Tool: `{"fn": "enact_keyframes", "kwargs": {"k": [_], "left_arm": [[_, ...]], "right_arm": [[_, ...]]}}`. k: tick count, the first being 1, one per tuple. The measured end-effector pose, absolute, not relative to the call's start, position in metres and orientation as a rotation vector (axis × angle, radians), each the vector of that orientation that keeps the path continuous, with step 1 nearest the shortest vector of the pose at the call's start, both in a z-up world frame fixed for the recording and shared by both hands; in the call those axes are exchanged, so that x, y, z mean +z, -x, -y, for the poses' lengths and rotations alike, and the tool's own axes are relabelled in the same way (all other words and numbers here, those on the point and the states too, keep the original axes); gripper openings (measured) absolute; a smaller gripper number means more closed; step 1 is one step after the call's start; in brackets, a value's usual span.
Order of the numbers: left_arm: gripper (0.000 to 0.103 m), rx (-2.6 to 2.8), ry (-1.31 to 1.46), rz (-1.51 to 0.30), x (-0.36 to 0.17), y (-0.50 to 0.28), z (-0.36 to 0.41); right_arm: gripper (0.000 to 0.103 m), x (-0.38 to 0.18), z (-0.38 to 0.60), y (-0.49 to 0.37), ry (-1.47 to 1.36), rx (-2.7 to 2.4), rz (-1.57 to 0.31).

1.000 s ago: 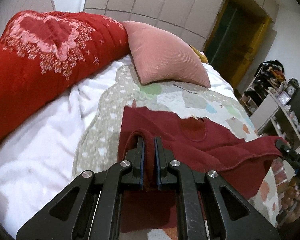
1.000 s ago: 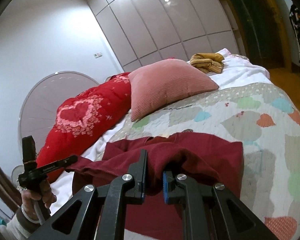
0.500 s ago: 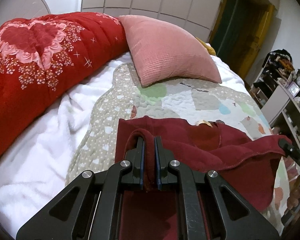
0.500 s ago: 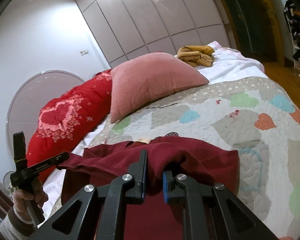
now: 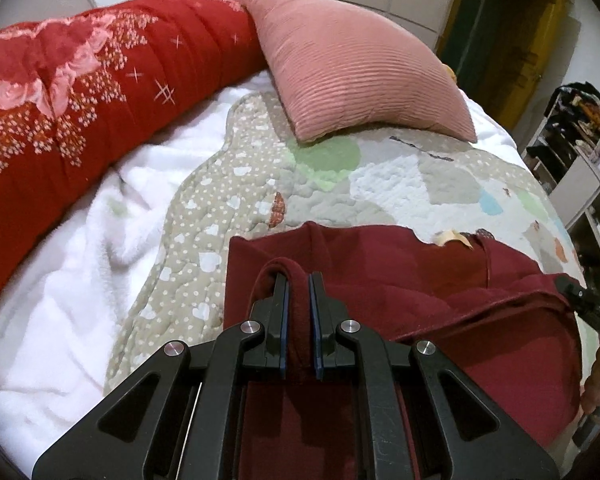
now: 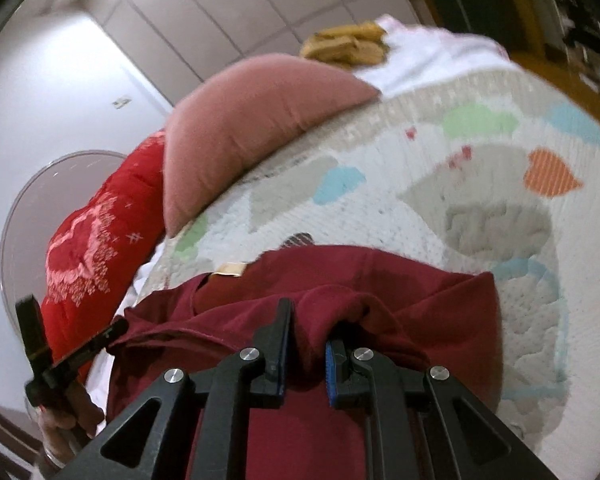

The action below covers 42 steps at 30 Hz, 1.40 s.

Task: Fold small clothes
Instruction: 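Lift the held hem with both grippers and fold it toward the collar, then lower the folded hem onto the sweater and open both grippers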

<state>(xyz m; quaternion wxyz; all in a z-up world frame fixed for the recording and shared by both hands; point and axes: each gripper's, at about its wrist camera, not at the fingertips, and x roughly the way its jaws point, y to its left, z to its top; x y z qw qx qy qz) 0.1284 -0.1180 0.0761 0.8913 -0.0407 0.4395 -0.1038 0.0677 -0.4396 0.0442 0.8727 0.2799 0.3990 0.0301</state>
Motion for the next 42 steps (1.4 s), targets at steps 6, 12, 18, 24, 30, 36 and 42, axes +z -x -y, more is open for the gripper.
{"fn": "enact_keyframes", "kwargs": {"k": [6,12,18,24,30,36,42], "left_arm": [[0.011,-0.222,0.091,-0.938,0.078,-0.143,0.12],[0.015,-0.268,0.148,-0.993,0.081,-0.156,0.113],[0.048,-0.294,0.165,-0.97,0.092,-0.155,0.108],[0.068,-0.277,0.247,-0.908,0.111,-0.151,0.091],[0.068,-0.238,0.121,-0.911,0.108,-0.145,0.102],[0.068,-0.242,0.137,-0.961,0.087,-0.15,0.099],[0.068,-0.22,0.121,-0.973,0.079,-0.157,0.105]], "right_arm": [[0.015,0.053,0.441,-0.086,-0.579,0.069,-0.841],[0.029,0.053,0.46,-0.094,-0.78,0.085,-0.83],[0.041,0.063,0.485,-0.073,-0.851,0.002,-0.774],[0.041,0.082,0.477,-0.061,-0.768,-0.015,-0.751],[0.04,0.089,0.422,-0.082,-0.398,-0.055,-0.808],[0.056,0.074,0.415,-0.093,-0.26,-0.169,-0.83],[0.011,0.047,0.439,-0.098,-0.347,-0.179,-0.87]]}}
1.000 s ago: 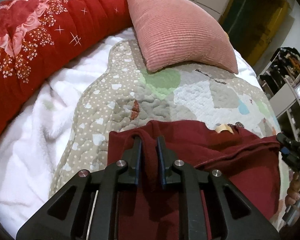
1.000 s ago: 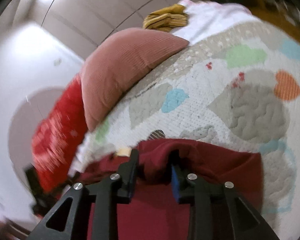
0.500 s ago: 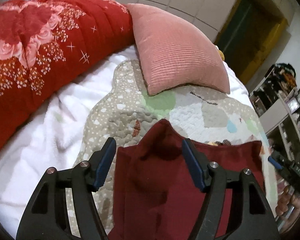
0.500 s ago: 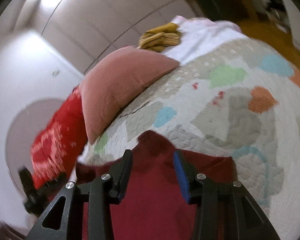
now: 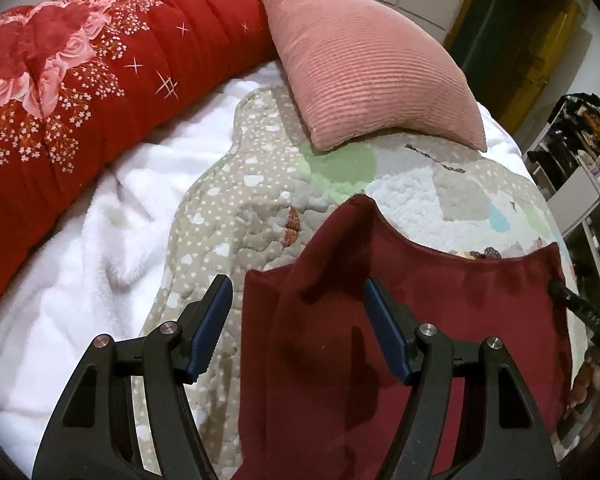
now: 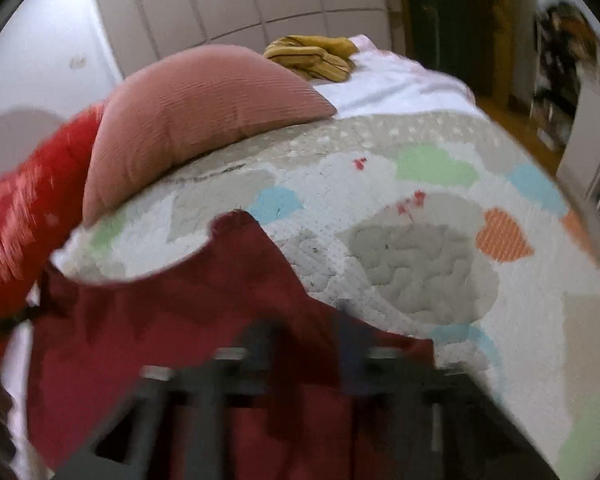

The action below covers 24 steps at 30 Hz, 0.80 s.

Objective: Fold small clothes

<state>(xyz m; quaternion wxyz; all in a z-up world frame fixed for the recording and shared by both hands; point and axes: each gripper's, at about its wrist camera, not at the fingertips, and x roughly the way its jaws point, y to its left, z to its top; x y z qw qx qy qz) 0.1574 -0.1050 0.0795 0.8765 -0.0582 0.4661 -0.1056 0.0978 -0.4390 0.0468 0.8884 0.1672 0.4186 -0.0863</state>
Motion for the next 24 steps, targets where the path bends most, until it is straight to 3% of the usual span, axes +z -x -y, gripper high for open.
{"fn": "enact_keyframes", "kwargs": {"k": [3,9,12,19,24], "left_arm": [[0.068,-0.183,0.104,-0.992,0.073,-0.168,0.11],[0.07,-0.115,0.128,-1.071,0.04,-0.192,0.107],[0.07,-0.122,0.17,-1.063,0.043,-0.19,0.1],[0.07,-0.168,0.112,-0.99,0.075,-0.138,0.088],[0.07,-0.208,0.12,-0.971,0.079,-0.08,0.073]], "right_arm": [[0.009,0.048,0.456,-0.094,-0.465,-0.183,-0.827],[0.009,0.018,0.451,-0.122,-0.394,-0.242,-0.962],[0.029,0.037,0.458,-0.111,-0.417,-0.294,-0.913],[0.031,0.076,0.42,-0.067,-0.333,-0.138,-0.844],[0.031,0.07,0.392,-0.053,-0.283,-0.053,-0.853]]}}
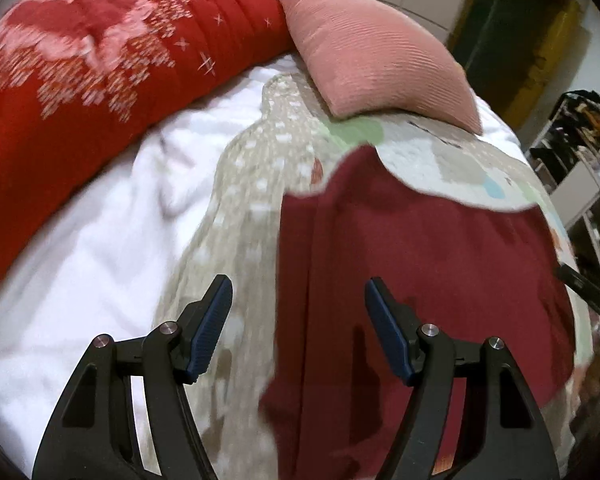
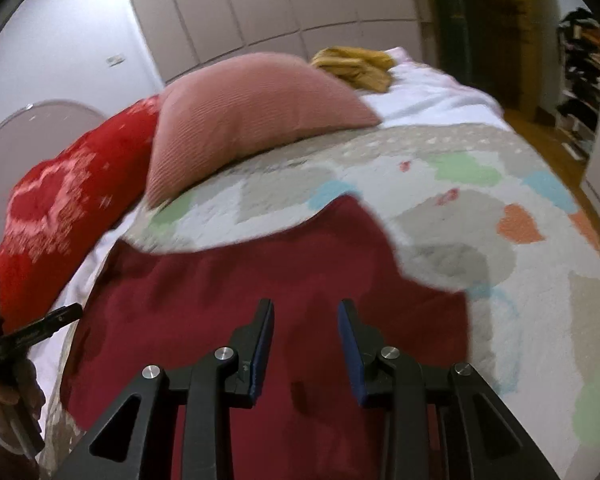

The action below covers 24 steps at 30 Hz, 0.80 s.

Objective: Fold small clothes

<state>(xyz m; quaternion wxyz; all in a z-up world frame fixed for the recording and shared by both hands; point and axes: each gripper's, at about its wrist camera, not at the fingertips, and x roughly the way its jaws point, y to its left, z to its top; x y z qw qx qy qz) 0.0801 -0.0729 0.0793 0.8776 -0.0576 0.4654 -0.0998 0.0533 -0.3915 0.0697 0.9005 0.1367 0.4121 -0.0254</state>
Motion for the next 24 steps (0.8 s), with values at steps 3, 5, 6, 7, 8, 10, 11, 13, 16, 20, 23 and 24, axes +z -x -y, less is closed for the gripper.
{"fn": "enact_keyframes", "kwargs": {"k": [3,5,6,7,8,10,11,13,16,20,23,24], "left_arm": [[0.07,-0.217,0.141,-0.994,0.07,-0.051,0.067],[0.07,-0.212,0.146,-1.022,0.055,-0.038,0.067],[0.07,-0.21,0.138,-1.039,0.047,-0.036,0.07],[0.07,-0.211,0.139,-1.043,0.041,-0.034,0.071],[0.07,-0.206,0.157,-1.021,0.04,-0.031,0.07],[0.07,-0.199,0.175,-1.019,0.041,-0.027,0.069],[0.07,-0.198,0.178,-1.027,0.041,-0.025,0.069],[0.07,-0.196,0.178,-1.032,0.043,-0.021,0.069],[0.07,-0.194,0.18,-1.033,0.043,-0.015,0.066],[0.07,-0.193,0.206,-1.03,0.042,-0.011,0.061],[0.07,-0.204,0.2,-1.028,0.041,-0.012,0.061],[0.07,-0.208,0.198,-1.025,0.04,-0.013,0.061]], "right_arm": [[0.031,0.052,0.392,-0.05,-0.274,-0.119,-0.881],[0.031,0.038,0.405,-0.048,-0.302,-0.21,-0.902],[0.031,0.034,0.41,-0.048,-0.313,-0.222,-0.904],[0.031,0.026,0.413,-0.05,-0.327,-0.214,-0.915],[0.031,0.021,0.414,-0.052,-0.322,-0.209,-0.928],[0.031,0.026,0.41,-0.054,-0.279,-0.218,-0.945],[0.031,0.03,0.407,-0.056,-0.265,-0.223,-0.959],[0.031,0.043,0.398,-0.053,-0.277,-0.2,-0.965],[0.032,0.061,0.37,-0.051,-0.277,-0.089,-0.948],[0.033,0.071,0.317,-0.059,-0.252,0.083,-0.941],[0.033,0.074,0.274,-0.076,-0.225,0.185,-0.926],[0.033,0.075,0.263,-0.08,-0.211,0.201,-0.92]]}}
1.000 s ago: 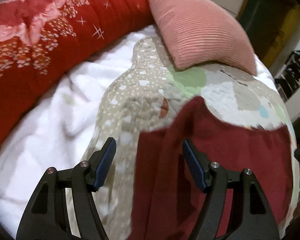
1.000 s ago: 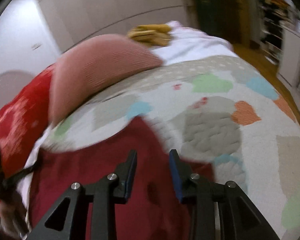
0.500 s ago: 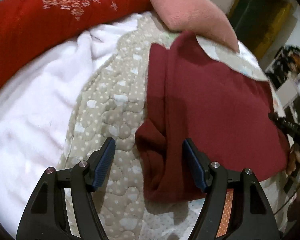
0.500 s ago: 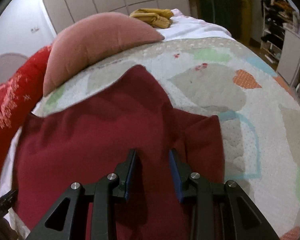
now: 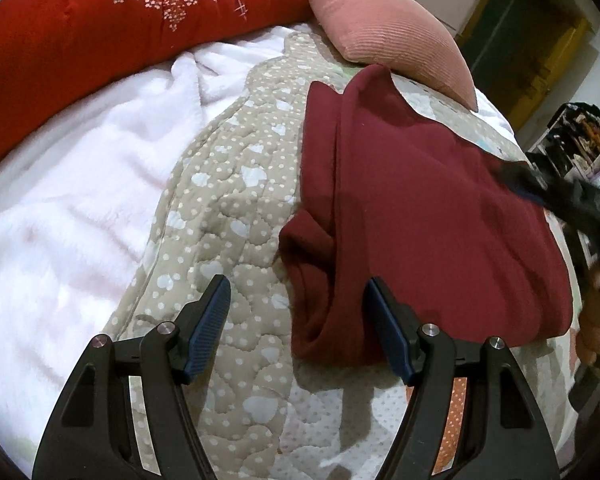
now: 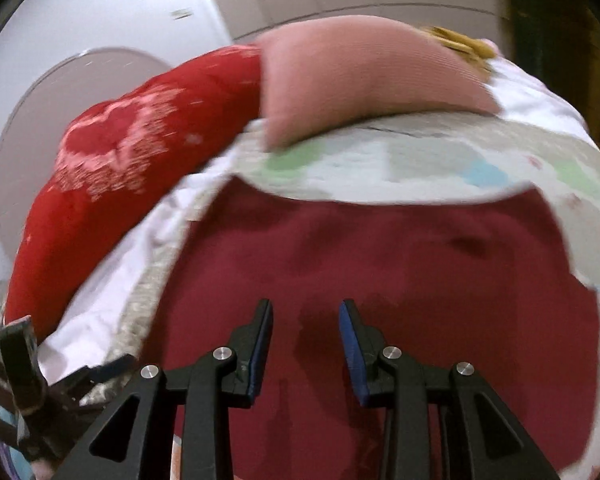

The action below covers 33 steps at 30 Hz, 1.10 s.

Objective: Fold small clothes

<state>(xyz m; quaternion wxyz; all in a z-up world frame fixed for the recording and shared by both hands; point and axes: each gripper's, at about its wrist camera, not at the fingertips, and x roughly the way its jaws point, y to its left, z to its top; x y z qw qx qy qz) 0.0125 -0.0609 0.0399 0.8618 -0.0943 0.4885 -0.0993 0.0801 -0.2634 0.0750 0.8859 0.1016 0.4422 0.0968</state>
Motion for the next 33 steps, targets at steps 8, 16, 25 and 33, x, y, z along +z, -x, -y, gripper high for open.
{"fn": "enact_keyframes", "kwargs": {"k": [8,16,25,33], "left_arm": [[0.072,-0.24,0.203,-1.013,0.036,-0.016,0.059],[0.073,-0.256,0.21,-1.019,0.036,-0.019,0.056],[0.073,-0.275,0.226,-1.032,0.037,-0.017,0.052],[0.073,-0.267,0.317,-1.022,0.043,-0.007,0.038]], "right_arm": [[0.029,0.056,0.184,-0.146,-0.103,0.285,-0.916],[0.026,0.029,0.159,-0.191,-0.061,0.24,-0.981],[0.026,0.028,0.16,-0.197,-0.053,0.223,-1.001],[0.06,0.042,0.159,-0.173,-0.151,0.311,-1.056]]}}
